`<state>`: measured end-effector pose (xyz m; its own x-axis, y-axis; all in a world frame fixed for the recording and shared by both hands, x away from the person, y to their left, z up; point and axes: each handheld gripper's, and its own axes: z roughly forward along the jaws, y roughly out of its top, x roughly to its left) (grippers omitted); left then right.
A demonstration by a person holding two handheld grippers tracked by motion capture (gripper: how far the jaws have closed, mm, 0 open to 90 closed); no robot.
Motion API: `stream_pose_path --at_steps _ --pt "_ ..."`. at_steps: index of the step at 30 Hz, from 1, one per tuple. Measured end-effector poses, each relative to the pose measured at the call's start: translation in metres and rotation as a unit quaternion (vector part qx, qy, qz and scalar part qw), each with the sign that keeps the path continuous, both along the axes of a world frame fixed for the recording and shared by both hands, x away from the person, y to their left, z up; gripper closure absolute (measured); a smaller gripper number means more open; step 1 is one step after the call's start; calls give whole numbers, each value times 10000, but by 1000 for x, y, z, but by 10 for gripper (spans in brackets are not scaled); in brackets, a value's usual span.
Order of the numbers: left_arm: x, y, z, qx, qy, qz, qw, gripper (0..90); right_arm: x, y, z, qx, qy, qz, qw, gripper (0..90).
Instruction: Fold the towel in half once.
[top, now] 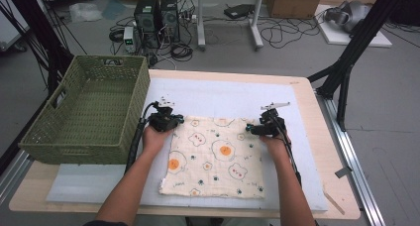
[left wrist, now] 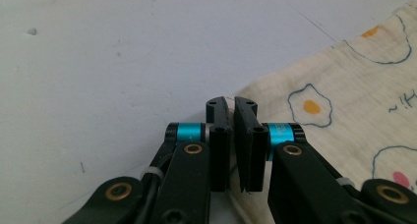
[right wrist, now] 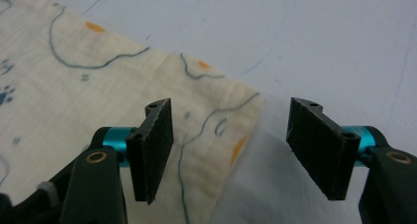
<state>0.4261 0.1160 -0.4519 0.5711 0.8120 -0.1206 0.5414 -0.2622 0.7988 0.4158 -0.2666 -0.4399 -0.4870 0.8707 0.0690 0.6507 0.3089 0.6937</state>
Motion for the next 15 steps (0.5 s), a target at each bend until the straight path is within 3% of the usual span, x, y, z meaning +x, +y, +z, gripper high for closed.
stream_pose_path --at_steps 3,7,9,11,13,15 --pt "0 0 0 -13 6 -2 10000 847 9 9 -1 -180 -20 2 9998 419" --pt "0 0 0 -6 11 1 10000 848 11 14 0 -193 -31 27 9998 572" --pt "0 -1 0 43 -4 3 10000 850 10 14 1 -154 13 113 9998 711" --pt "0 0 1 -38 69 61 10000 852 9 15 2 -135 46 224 9996 813" --pt "0 2 1 -90 135 144 9998 854 9 17 3 -216 24 307 9993 849" --pt "-1 2 5 -27 18 207 9998 853 8 18 5 -393 -75 271 9988 857"
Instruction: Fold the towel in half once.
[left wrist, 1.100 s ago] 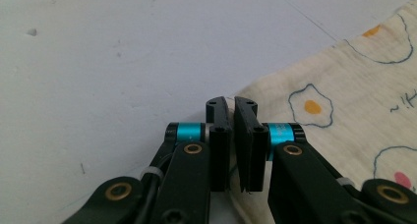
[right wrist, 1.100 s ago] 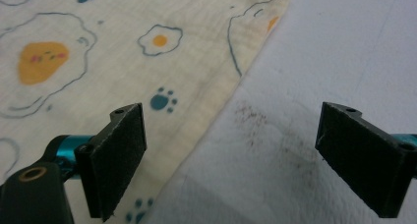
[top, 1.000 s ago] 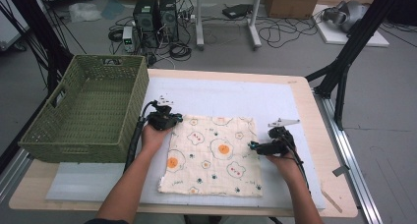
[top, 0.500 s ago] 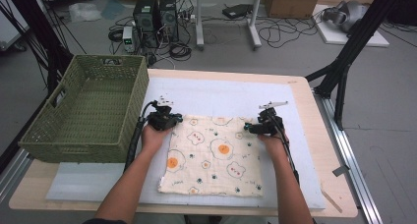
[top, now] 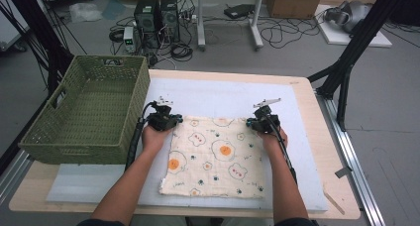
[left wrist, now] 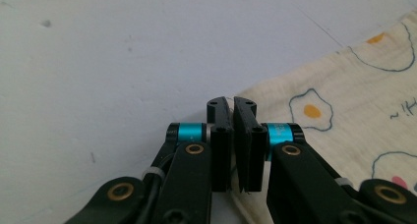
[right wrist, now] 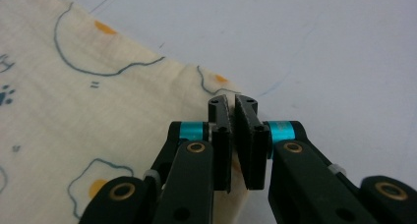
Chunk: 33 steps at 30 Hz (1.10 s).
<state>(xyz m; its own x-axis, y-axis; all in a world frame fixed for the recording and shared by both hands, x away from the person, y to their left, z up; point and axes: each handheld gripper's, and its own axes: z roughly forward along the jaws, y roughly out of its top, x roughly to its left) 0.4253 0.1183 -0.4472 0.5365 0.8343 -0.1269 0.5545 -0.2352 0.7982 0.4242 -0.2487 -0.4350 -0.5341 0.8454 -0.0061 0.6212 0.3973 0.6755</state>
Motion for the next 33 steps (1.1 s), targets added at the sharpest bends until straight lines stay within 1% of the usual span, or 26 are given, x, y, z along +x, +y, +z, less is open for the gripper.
stream_pose_path --at_steps 1,2,3,4,6,7,8,10,11,13,15,16,18,19,20,21,22,23,25,27,28,29,30,31,32,33 --pt "0 0 3 -24 -135 48 9999 854 0 0 1 -34 -69 -40 10000 858" --pt "-1 0 7 -126 -300 113 9994 856 0 -1 3 13 -152 -112 9998 858" --pt "-1 0 12 -210 -498 184 9984 857 0 -2 5 62 -266 -180 9995 858" --pt "-1 2 17 -314 -645 245 9971 858 0 -4 7 109 -394 -218 9989 857" --pt "3 4 27 -510 -670 290 9960 859 -1 -7 14 232 -654 -295 9972 857" --pt "3 5 31 -621 -775 292 9946 859 -1 -9 17 324 -774 -331 9959 857" --pt "3 6 35 -702 -790 304 9939 859 -2 -10 21 432 -871 -372 9946 857" --pt "2 7 38 -771 -814 284 9933 859 -3 -11 28 579 -1053 -405 9919 857" --pt "2 8 38 -768 -785 261 9936 859 -4 -12 30 571 -1094 -375 9916 857" --pt "0 9 39 -761 -699 197 9945 859 -7 -11 33 555 -1080 -309 9921 856" --pt "-4 10 39 -763 -708 140 9945 859 -10 -12 34 570 -1045 -225 9926 856" --pt "-6 10 39 -790 -709 123 9943 859 -12 -11 36 586 -1056 -184 9925 856" --pt "-10 12 40 -764 -619 49 9951 859 -17 -10 39 594 -1108 -112 9920 856" --pt "-13 13 40 -748 -645 22 9951 859 -19 -10 41 595 -1123 -55 9919 856" --pt "-16 15 41 -817 -681 7 9943 859 -22 -10 43 600 -1104 -27 9921 856" --pt "-19 16 41 -887 -652 -7 9939 859 -24 -10 45 613 -1089 4 9922 856" --pt "-22 17 42 -894 -621 -43 9941 858 -27 -9 46 625 -1102 88 9919 856" --pt "-26 18 43 -896 -652 -79 9938 858 -31 -9 48 638 -1144 172 9912 856" --pt "-34 18 43 -813 -706 -210 9940 858 -38 -7 48 614 -1151 294 9910 856" --pt "-43 19 43 -801 -762 -283 9935 857 -46 -6 47 611 -1164 375 9906 856" --pt "-46 20 42 -823 -779 -323 9930 857 -49 -6 47 598 -1104 391 9913 856" --pt "-49 20 42 -823 -764 -359 9930 857 -52 -6 47 597 -1084 427 9914 856" --pt "-52 20 43 -783 -716 -416 9935 856 -56 -6 48 596 -1149 449 9906 856" --pt "-56 20 43 -805 -795 -476 9924 856 -60 -6 49 617 -1247 472 9891 856" --pt "-61 19 43 -806 -872 -526 9915 856 -64 -6 50 640 -1231 491 9891 856" --pt "-64 19 43 -764 -868 -578 9916 856 -67 -7 50 632 -1232 507 9891 856"
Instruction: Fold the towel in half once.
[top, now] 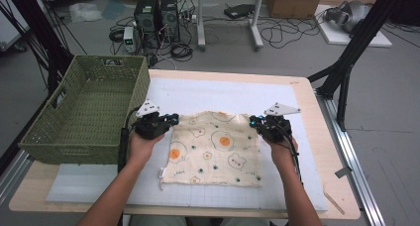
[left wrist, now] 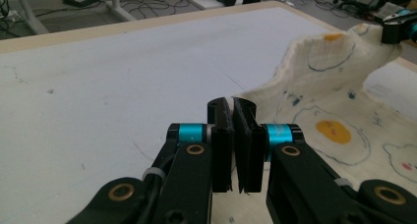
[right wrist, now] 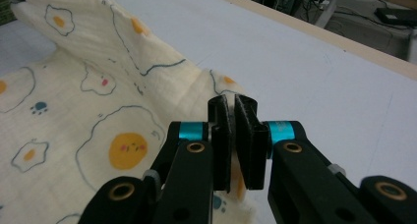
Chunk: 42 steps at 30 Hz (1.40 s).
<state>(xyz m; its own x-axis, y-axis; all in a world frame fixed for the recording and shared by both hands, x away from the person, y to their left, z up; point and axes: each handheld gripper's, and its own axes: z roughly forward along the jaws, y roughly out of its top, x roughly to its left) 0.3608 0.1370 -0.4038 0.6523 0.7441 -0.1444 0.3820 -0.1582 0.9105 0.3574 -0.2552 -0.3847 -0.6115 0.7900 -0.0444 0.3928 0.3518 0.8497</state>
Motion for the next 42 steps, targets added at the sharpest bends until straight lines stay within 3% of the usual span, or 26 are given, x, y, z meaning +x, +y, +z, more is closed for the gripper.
stream_pose_path --at_steps 5,12,19,25,42 --pt "-17 1 -2 95 -66 -141 9998 856 -19 -5 -4 46 2 37 10000 856" --pt "-40 9 -7 -64 -96 -184 9998 853 -47 -13 -12 117 27 139 9998 854" --pt "-63 10 -17 100 -95 -296 9995 853 -72 -15 -24 251 31 280 9993 851" --pt "-72 11 -18 104 -38 -371 9993 853 -86 -18 -33 273 121 359 9989 849" --pt "-94 16 -23 139 76 -571 9982 853 -108 -23 -38 287 253 500 9980 847"
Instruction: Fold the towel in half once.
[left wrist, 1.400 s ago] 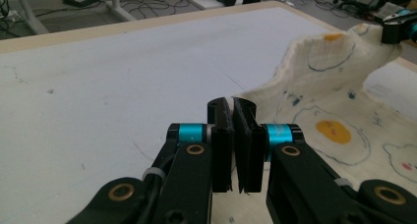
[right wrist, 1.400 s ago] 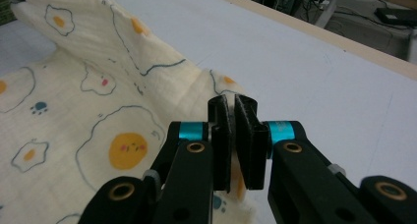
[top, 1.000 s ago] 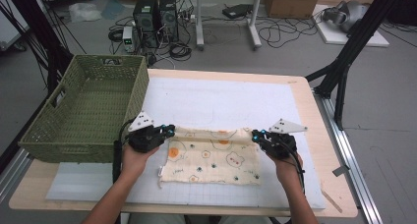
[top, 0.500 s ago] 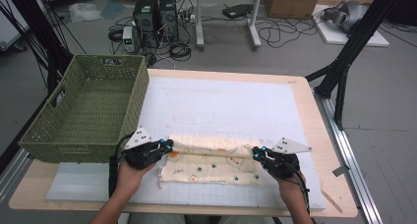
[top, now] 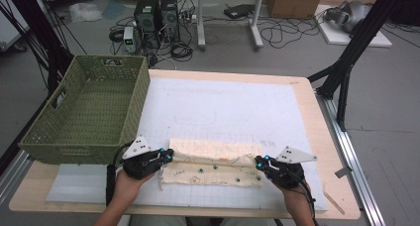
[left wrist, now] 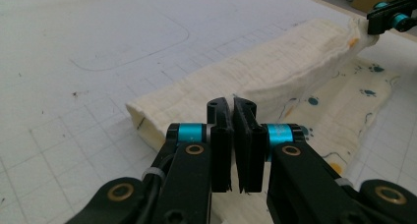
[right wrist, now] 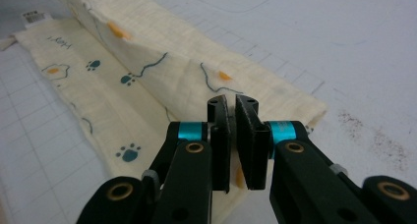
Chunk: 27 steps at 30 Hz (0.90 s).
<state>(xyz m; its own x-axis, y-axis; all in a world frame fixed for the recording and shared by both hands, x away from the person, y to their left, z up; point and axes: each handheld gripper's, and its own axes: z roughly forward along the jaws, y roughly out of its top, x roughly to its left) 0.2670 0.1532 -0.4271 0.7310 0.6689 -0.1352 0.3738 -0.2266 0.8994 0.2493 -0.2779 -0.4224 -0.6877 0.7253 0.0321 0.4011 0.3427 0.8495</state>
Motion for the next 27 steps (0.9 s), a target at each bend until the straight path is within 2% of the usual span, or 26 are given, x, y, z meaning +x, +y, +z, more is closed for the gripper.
stream_pose_path --at_steps 7,10,12,16,18,20,22,25,27 --pt "-7 2 -10 171 246 -102 9995 857 -3 1 -7 -181 198 123 9996 842" --pt "-6 2 -12 222 384 16 9990 774 -3 1 -9 -168 255 126 9995 828" --pt "-4 4 -10 158 393 168 9990 698 -4 1 -9 -129 314 130 9993 786" --pt "-2 9 -4 -10 319 308 9990 647 -7 -1 -4 -90 345 292 9989 634" --pt "0 11 -4 -23 322 344 9989 633 -9 -6 0 19 316 251 9992 603" --pt "2 10 -5 -94 437 353 9984 620 -10 -12 5 170 219 97 9996 582" --pt "2 6 -7 -43 557 268 9981 597 -9 -17 9 273 113 -48 9996 570" --pt "1 -1 -12 182 635 138 9977 587 -9 -19 9 280 64 -147 9995 559" --pt "0 -3 -14 207 703 76 9973 587 -8 -19 6 222 101 -177 9995 552"
